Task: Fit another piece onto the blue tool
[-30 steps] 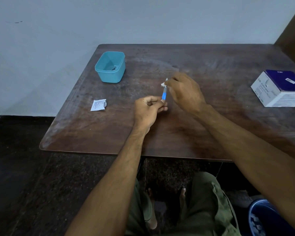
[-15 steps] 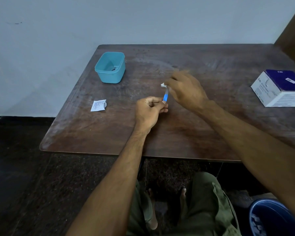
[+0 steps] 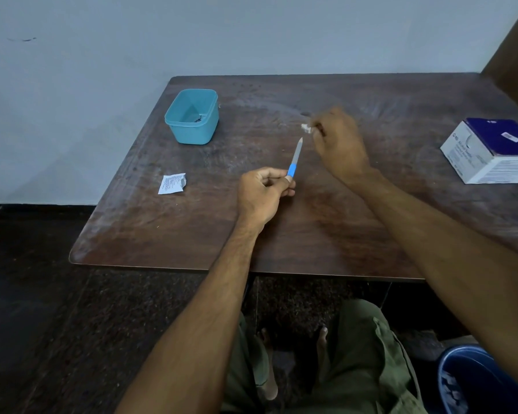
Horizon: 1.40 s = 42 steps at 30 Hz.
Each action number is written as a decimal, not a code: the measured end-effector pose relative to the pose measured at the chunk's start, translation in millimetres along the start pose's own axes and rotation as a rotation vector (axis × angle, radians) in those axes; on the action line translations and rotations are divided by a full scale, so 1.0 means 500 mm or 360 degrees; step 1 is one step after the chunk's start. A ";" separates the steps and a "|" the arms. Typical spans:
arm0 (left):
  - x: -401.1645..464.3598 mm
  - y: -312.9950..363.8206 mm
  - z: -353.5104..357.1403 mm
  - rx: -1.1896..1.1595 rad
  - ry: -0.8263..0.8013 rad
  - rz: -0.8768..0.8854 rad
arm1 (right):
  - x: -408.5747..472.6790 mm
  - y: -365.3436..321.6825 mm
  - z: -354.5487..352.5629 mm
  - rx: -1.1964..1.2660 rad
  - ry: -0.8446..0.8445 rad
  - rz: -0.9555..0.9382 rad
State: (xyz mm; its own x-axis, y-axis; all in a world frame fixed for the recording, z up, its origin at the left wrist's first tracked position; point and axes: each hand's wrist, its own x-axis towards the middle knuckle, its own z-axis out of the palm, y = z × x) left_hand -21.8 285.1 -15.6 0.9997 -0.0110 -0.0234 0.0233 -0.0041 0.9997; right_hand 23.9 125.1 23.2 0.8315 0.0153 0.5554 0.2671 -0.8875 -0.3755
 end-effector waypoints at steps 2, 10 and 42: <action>0.002 -0.001 0.000 -0.0051 0.0011 -0.0003 | -0.001 0.006 -0.002 0.0332 0.0134 0.0293; 0.001 0.003 -0.008 -0.0231 -0.0011 0.0066 | -0.054 -0.054 0.033 0.1232 -0.0013 0.0869; 0.003 0.001 -0.009 -0.0214 -0.0053 -0.0054 | -0.053 -0.062 0.019 -0.0196 -0.0161 -0.0436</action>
State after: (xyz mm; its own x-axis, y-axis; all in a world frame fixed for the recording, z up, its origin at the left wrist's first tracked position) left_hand -20.1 289.8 -14.9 0.9974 -0.0465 -0.0548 0.0604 0.1292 0.9898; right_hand -1.7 156.7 12.8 0.7827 0.3016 0.5444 0.4317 -0.8932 -0.1259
